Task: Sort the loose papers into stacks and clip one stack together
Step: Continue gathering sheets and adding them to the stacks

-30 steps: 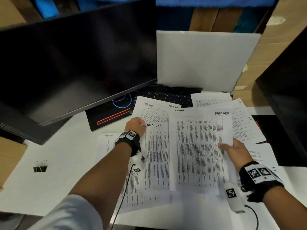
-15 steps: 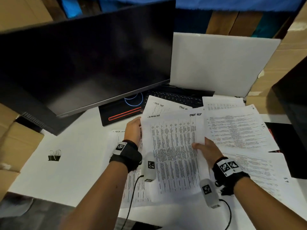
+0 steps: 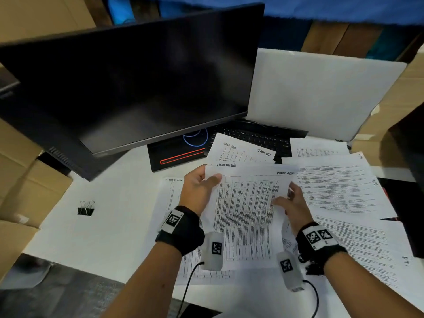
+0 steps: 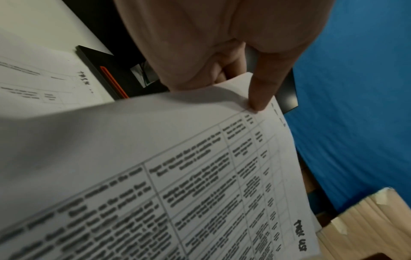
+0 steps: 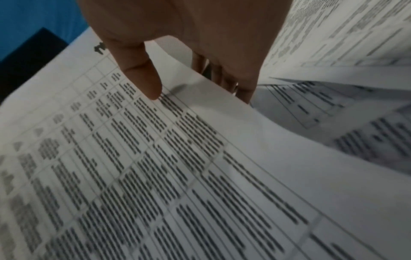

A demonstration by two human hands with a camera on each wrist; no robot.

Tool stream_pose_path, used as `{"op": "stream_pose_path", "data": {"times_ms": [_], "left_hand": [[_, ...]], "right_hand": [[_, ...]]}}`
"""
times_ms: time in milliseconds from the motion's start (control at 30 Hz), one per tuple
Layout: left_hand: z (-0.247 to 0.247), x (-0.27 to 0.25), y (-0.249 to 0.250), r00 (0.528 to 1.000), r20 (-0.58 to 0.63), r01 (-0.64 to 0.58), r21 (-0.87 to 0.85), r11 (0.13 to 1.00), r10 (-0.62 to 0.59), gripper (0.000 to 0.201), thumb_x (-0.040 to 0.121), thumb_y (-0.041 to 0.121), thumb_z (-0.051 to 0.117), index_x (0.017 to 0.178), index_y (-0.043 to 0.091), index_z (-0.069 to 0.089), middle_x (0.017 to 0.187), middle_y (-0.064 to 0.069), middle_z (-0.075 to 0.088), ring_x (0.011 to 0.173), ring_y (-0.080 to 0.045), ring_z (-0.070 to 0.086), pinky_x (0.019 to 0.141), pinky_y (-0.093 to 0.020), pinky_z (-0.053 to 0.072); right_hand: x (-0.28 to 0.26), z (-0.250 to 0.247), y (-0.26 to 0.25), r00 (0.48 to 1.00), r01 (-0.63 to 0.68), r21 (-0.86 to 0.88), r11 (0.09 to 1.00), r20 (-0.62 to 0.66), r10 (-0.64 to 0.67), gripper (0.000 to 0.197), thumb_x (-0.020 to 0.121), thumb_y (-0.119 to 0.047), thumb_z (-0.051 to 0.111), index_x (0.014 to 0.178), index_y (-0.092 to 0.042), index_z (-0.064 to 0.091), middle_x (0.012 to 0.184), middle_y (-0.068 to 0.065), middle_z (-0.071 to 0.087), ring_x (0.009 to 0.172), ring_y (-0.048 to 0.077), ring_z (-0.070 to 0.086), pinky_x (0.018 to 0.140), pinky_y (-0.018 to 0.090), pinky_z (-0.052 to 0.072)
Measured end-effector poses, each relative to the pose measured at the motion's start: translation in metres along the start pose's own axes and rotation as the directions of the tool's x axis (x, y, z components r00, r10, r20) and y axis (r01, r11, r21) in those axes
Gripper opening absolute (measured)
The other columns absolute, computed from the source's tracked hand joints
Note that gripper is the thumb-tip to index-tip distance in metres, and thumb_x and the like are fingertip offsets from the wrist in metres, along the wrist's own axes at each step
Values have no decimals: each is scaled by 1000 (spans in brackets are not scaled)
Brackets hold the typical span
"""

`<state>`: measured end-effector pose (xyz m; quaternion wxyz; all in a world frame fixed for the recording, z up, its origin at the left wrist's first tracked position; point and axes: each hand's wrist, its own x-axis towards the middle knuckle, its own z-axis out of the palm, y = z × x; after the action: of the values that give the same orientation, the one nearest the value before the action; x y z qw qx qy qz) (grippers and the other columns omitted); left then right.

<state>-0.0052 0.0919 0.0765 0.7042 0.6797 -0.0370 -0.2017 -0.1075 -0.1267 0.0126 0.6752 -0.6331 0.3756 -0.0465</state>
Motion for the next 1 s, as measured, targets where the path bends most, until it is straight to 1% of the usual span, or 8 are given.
{"op": "stream_pose_path", "data": {"times_ms": [100, 267, 467, 633, 733, 800, 900, 1000], "left_hand": [[4, 0, 13, 995, 80, -52, -35, 998, 55, 25, 91, -3, 56, 114, 3, 65, 108, -12, 73, 81, -14, 73, 74, -25, 54], [7, 13, 42, 976, 19, -213, -111, 971, 217, 41, 87, -10, 58, 118, 15, 53, 108, -11, 71, 99, -24, 68, 84, -36, 56], [5, 26, 46, 969, -19, -247, -21, 969, 246, 27, 95, 5, 55, 121, 11, 55, 108, -4, 69, 99, -15, 68, 82, -28, 54], [6, 20, 29, 967, -86, -241, 1, 971, 240, 22, 100, 12, 47, 117, 23, 55, 109, 4, 68, 98, -6, 67, 79, -20, 53], [5, 17, 11, 980, -97, -174, 16, 985, 175, 39, 99, 22, 48, 137, 18, 43, 128, 4, 61, 118, -9, 58, 99, -30, 47], [4, 15, -1, 985, -87, -142, 57, 988, 146, 50, 99, 25, 48, 146, 19, 33, 135, 6, 56, 124, -8, 53, 106, -29, 42], [4, 13, -17, 991, -79, -105, 66, 992, 110, 36, 100, 22, 48, 135, 29, 43, 123, 13, 62, 111, 2, 58, 93, -15, 45], [3, 12, -19, 989, -94, -104, 81, 991, 112, 27, 100, 16, 47, 119, 35, 48, 108, 20, 64, 95, 10, 62, 75, -4, 46]], "right_hand": [[1, -3, -14, 1000, 9, 122, 993, 17, -11, 77, 73, -11, 70, 142, -23, 38, 141, 1, 47, 132, 23, 43, 110, 45, 34], [-15, 0, -63, 987, 157, 208, 965, 2, -161, 20, 84, 0, 60, 94, -14, 69, 93, 5, 75, 94, 27, 69, 77, 34, 53], [-33, 17, -95, 926, 375, 217, 901, -130, -354, 12, 91, -5, 57, 98, -10, 64, 88, -3, 72, 80, 8, 70, 63, 17, 52], [-34, 32, -83, 917, 390, 105, 915, -128, -377, 15, 81, -7, 63, 94, -14, 61, 89, 3, 69, 86, 21, 66, 81, 34, 52], [-30, 35, -69, 932, 344, -13, 939, -121, -343, 14, 82, -1, 62, 87, -13, 57, 80, 6, 62, 76, 24, 61, 82, 39, 49], [-24, 37, -59, 946, 300, -49, 953, -117, -304, 22, 82, -5, 63, 103, -10, 57, 95, 13, 65, 90, 28, 63, 91, 45, 49], [-12, 36, -42, 955, 257, -90, 962, -129, -267, 54, 73, -29, 67, 122, -13, 51, 116, 15, 62, 108, 32, 59, 100, 55, 43], [-4, 30, -33, 944, 293, -139, 946, -118, -309, 59, 66, -40, 63, 120, -16, 54, 114, 9, 64, 109, 28, 59, 101, 54, 43]]}}
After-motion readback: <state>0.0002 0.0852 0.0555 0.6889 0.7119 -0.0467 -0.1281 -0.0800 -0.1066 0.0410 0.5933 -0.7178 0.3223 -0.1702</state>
